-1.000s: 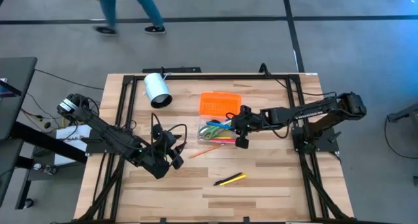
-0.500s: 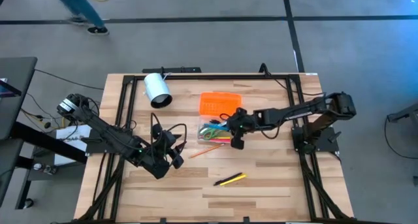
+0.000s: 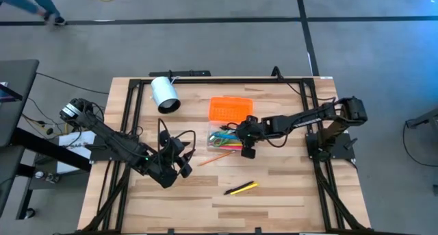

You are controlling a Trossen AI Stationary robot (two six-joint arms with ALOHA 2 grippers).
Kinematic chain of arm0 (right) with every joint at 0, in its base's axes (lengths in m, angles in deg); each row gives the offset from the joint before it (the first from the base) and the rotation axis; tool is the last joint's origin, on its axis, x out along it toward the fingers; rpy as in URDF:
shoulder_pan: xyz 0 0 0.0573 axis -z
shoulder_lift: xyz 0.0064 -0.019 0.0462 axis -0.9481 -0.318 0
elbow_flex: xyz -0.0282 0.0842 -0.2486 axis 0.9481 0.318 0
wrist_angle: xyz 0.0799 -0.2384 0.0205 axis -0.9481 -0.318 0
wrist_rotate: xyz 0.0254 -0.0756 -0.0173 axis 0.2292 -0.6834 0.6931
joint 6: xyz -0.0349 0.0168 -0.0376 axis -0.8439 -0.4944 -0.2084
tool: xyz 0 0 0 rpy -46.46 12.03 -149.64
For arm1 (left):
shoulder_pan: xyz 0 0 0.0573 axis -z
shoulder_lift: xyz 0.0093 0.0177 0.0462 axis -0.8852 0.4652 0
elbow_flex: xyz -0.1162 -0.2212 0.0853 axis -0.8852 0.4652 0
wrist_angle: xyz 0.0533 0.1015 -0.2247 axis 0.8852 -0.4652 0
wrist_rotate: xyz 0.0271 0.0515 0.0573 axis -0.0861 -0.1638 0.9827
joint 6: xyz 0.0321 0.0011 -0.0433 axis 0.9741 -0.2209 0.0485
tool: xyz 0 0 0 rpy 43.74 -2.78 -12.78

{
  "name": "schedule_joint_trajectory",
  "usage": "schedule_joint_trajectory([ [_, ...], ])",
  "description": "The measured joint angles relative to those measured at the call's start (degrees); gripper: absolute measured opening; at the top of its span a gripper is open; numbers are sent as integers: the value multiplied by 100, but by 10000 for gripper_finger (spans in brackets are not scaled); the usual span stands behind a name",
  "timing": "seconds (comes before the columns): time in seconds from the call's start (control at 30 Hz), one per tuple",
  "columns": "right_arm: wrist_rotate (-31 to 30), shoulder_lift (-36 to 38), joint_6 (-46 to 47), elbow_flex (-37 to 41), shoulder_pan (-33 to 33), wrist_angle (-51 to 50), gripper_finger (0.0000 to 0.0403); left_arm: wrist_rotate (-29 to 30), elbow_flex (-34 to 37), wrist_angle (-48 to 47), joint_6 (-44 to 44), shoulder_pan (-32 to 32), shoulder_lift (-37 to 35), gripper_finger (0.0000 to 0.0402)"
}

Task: Pick & place school supplies into a supply box
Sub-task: Put the blue pen into the orange supply box, then put the orange pencil into the orange supply box

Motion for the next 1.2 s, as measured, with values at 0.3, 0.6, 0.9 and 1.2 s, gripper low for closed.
schedule_joint_trajectory([
  [0.3, -6, 193, 74, -2, 2, -45, 102, -1, 0, -15, 41, 0, 0, 153],
  [0.6, -167, 772, 149, 0, -501, 98, 151, -608, 315, 206, 14, 0, 0, 153],
  [0.9, -930, 1973, 672, 0, -1317, -188, 137, -1253, 1653, 2371, -15, 4, 2, 153],
  [1.2, -1561, 2572, 1526, 2, -2290, -579, 121, -1796, 2328, 3536, 880, -386, 118, 153],
])
